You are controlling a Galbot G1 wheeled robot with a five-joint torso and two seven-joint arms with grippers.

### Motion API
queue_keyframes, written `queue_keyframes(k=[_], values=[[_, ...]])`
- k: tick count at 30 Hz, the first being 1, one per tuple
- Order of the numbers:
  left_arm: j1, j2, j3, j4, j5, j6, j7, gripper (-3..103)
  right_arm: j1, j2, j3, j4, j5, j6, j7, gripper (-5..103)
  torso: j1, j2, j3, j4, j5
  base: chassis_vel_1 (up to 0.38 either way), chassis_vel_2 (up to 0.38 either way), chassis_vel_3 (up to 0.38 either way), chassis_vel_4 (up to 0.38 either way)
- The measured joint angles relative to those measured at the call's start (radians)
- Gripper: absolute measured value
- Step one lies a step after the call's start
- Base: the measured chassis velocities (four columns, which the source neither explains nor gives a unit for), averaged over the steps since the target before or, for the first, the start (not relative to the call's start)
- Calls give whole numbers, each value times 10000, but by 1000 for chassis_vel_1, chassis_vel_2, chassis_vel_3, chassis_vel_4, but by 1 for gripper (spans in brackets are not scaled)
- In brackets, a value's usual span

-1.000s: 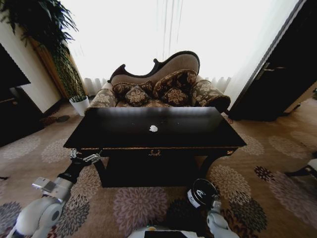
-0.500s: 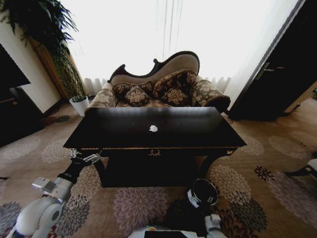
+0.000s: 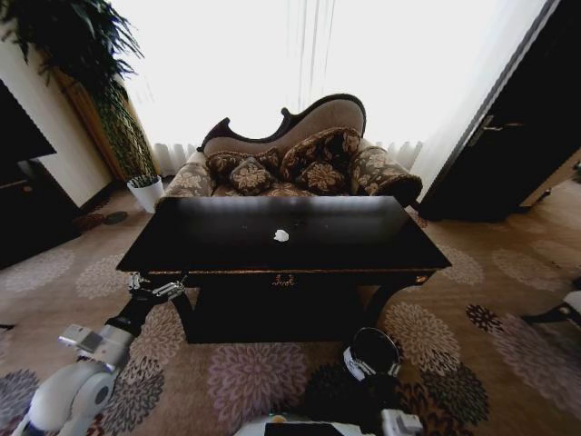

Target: Move to the front of the table and place the trash on the table into the trash bin.

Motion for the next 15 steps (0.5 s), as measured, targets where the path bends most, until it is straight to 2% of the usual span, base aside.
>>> queue_keyframes(k=[8,15], values=[[0,0,0,0,0,0,0,100,-658,71,424,1623,383,-144,71,100,0,-1,0,0,0,0,0,0,0],[0,0,0,0,0,0,0,100,-912,-73,914,2699,342,-256,42,100,0,-2,0,0,0,0,0,0,0]])
